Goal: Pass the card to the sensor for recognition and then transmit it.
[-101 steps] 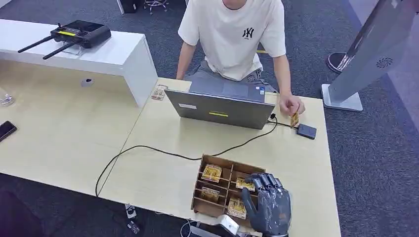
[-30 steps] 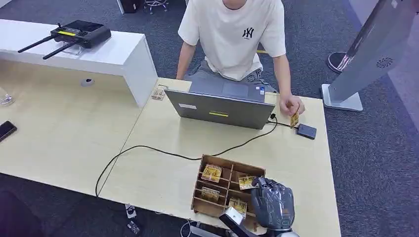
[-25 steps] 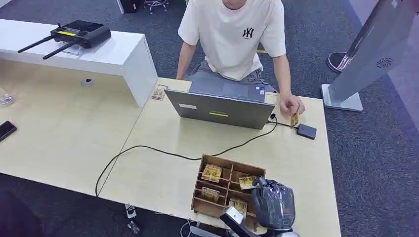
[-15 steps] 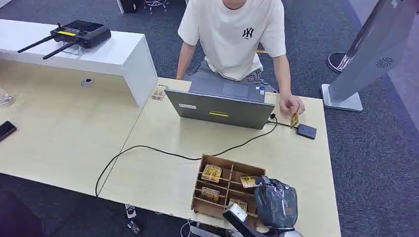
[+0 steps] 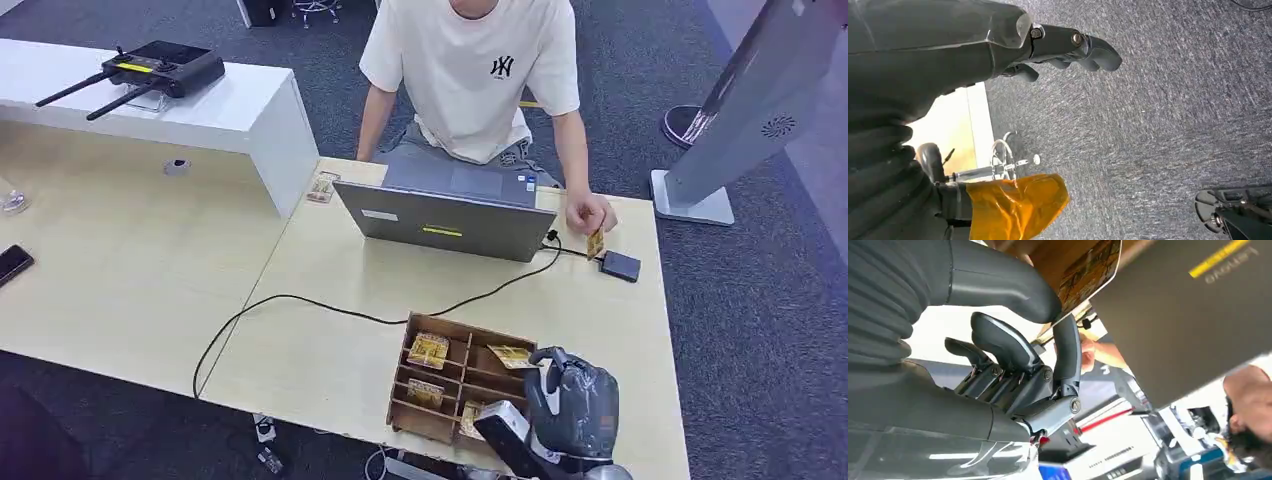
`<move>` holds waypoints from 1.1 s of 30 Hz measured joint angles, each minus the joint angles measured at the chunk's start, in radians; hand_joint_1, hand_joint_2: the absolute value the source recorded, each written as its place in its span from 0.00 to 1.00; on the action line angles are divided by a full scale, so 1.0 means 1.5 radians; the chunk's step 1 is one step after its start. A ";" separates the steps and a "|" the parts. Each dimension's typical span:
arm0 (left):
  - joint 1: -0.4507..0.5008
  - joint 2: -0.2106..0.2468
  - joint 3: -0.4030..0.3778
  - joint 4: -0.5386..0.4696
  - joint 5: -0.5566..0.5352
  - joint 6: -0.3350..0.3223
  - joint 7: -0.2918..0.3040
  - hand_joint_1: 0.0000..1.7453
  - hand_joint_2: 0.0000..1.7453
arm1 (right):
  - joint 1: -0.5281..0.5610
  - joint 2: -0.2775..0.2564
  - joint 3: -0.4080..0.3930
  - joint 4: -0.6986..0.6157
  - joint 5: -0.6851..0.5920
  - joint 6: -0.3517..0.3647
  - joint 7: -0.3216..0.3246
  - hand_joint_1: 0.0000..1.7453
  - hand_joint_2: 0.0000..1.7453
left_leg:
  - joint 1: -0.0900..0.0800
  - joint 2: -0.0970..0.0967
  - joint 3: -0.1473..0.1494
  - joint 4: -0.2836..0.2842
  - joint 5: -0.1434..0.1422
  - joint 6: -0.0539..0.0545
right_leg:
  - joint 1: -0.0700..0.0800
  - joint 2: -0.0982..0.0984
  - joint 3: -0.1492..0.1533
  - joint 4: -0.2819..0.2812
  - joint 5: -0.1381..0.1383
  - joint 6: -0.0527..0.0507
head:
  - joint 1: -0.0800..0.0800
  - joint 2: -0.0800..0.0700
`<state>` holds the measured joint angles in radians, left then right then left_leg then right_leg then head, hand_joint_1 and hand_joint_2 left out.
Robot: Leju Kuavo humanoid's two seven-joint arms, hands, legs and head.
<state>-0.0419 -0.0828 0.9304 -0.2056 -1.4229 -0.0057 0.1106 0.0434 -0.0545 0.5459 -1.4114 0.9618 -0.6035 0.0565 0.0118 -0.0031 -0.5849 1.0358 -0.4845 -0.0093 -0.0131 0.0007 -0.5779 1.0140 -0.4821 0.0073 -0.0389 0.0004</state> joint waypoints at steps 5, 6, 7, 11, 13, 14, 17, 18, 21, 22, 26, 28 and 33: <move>0.001 0.000 0.000 0.000 0.004 0.000 -0.002 0.00 1.00 | 0.009 0.002 -0.014 -0.042 -0.087 0.033 -0.029 1.00 1.00 | 0.000 0.000 0.000 0.000 0.000 0.000 | 0.000 0.000 0.000 0.000 0.000 0.000 | 0.000 0.000; 0.001 0.000 0.000 0.000 0.005 0.000 -0.002 0.00 1.00 | 0.010 0.002 -0.017 -0.051 -0.112 0.041 -0.035 1.00 1.00 | 0.000 0.000 0.000 0.000 0.000 0.000 | 0.000 0.000 0.000 0.000 0.000 0.000 | 0.000 0.000; 0.001 0.000 0.001 0.000 0.006 0.000 -0.002 0.00 1.00 | 0.012 0.002 -0.021 -0.061 -0.137 0.049 -0.042 1.00 1.00 | 0.000 0.000 0.000 0.000 0.000 0.000 | 0.000 0.000 0.000 0.000 0.000 0.000 | 0.000 0.000; 0.001 0.000 0.002 0.000 0.009 0.000 -0.003 0.00 1.00 | 0.020 0.003 -0.038 -0.097 -0.206 0.074 -0.060 1.00 1.00 | 0.000 0.000 0.000 0.000 0.000 0.000 | 0.000 0.000 0.000 0.000 0.000 0.000 | 0.000 0.000; 0.002 0.000 0.002 0.000 0.011 0.002 -0.004 0.00 1.00 | 0.024 0.003 -0.047 -0.112 -0.246 0.084 -0.070 1.00 1.00 | 0.000 0.000 0.000 0.000 0.000 0.000 | 0.000 0.000 0.000 0.000 0.000 0.000 | 0.000 0.000; 0.002 0.000 0.002 0.000 0.011 0.002 -0.004 0.00 1.00 | 0.026 0.003 -0.052 -0.119 -0.264 0.088 -0.075 1.00 1.00 | 0.000 0.000 0.000 0.000 0.000 0.000 | 0.000 0.000 0.000 0.000 0.000 0.000 | 0.000 0.000; 0.002 0.000 0.002 0.000 0.011 0.002 -0.004 0.00 1.00 | 0.030 0.004 -0.064 -0.133 -0.294 0.096 -0.085 1.00 1.00 | 0.000 0.000 0.000 0.000 0.000 0.000 | 0.000 0.000 0.000 0.000 0.000 0.000 | 0.000 0.000; 0.002 0.000 0.003 0.000 0.011 0.002 -0.004 0.00 1.00 | 0.032 0.004 -0.067 -0.136 -0.300 0.098 -0.089 1.00 1.00 | 0.000 0.000 0.000 0.000 0.000 0.000 | 0.000 0.000 0.000 0.000 0.000 0.000 | 0.000 0.000; 0.002 0.000 0.004 0.000 0.011 0.002 -0.004 0.00 1.00 | 0.034 0.007 -0.074 -0.140 -0.316 0.103 -0.094 1.00 1.00 | 0.000 0.000 0.000 0.000 0.000 0.000 | 0.000 0.000 0.000 0.000 0.000 0.000 | 0.000 0.000; 0.002 0.000 0.004 0.000 0.011 0.002 -0.004 0.00 1.00 | 0.035 0.008 -0.076 -0.140 -0.320 0.104 -0.096 1.00 1.00 | 0.000 0.000 0.000 0.000 0.000 0.000 | 0.000 0.000 0.000 0.000 0.000 0.000 | 0.000 0.000; 0.002 0.000 0.006 0.000 0.011 0.002 -0.004 0.00 1.00 | 0.035 0.010 -0.081 -0.142 -0.326 0.108 -0.102 1.00 1.00 | 0.000 0.000 0.000 0.000 0.000 0.000 | 0.000 0.000 0.000 0.000 0.000 0.000 | 0.000 0.000; 0.002 0.000 0.007 0.000 0.011 0.002 -0.004 0.00 1.00 | 0.035 0.010 -0.083 -0.142 -0.327 0.109 -0.103 1.00 1.00 | 0.000 0.000 0.000 0.000 0.000 0.000 | 0.000 0.000 0.000 0.000 0.000 0.000 | 0.000 0.000; 0.002 0.000 0.008 0.000 0.011 0.002 -0.004 0.00 1.00 | 0.035 0.013 -0.083 -0.142 -0.329 0.109 -0.104 1.00 1.00 | 0.000 0.000 0.000 0.000 0.000 0.000 | 0.000 0.000 0.000 0.000 0.000 0.000 | 0.000 0.000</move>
<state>-0.0387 -0.0828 0.9422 -0.2056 -1.4065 -0.0023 0.1049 0.0959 -0.0355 0.4215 -1.6239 0.4685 -0.4395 -0.0992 0.0117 -0.0031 -0.5850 1.0358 -0.4845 -0.0092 -0.0131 0.0006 -0.5779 1.0140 -0.4821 0.0073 -0.0393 0.0004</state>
